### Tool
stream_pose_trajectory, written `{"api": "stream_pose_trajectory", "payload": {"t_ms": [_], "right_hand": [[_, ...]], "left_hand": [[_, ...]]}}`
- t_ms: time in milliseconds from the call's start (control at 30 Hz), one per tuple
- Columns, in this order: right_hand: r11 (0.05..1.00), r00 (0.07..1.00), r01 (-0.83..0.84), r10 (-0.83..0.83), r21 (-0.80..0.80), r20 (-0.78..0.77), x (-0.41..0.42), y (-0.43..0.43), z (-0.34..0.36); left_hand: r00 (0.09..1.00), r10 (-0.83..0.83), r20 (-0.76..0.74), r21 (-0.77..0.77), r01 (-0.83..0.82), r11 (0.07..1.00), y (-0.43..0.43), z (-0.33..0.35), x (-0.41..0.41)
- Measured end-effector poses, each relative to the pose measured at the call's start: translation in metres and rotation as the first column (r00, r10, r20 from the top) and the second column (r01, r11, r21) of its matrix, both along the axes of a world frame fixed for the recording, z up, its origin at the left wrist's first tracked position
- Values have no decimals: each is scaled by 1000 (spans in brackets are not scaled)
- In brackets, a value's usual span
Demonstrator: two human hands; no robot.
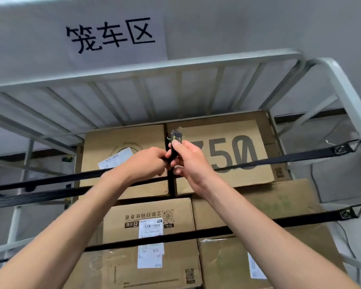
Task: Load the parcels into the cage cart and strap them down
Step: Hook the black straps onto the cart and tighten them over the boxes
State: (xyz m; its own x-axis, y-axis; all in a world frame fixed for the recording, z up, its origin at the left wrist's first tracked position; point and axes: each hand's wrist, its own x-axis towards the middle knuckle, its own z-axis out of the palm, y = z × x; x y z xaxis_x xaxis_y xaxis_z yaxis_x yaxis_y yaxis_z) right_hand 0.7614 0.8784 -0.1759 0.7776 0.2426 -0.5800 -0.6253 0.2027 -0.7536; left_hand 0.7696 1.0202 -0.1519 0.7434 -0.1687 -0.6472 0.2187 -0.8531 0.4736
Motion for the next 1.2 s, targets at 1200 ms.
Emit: {"api": "stream_pose_trajectory", "payload": {"t_ms": [1200], "right_hand": [[960,960,266,-272,-87,-72,210,59,-85]], "left_hand": [[943,95,320,140,-147,979,37,-87,175]]}}
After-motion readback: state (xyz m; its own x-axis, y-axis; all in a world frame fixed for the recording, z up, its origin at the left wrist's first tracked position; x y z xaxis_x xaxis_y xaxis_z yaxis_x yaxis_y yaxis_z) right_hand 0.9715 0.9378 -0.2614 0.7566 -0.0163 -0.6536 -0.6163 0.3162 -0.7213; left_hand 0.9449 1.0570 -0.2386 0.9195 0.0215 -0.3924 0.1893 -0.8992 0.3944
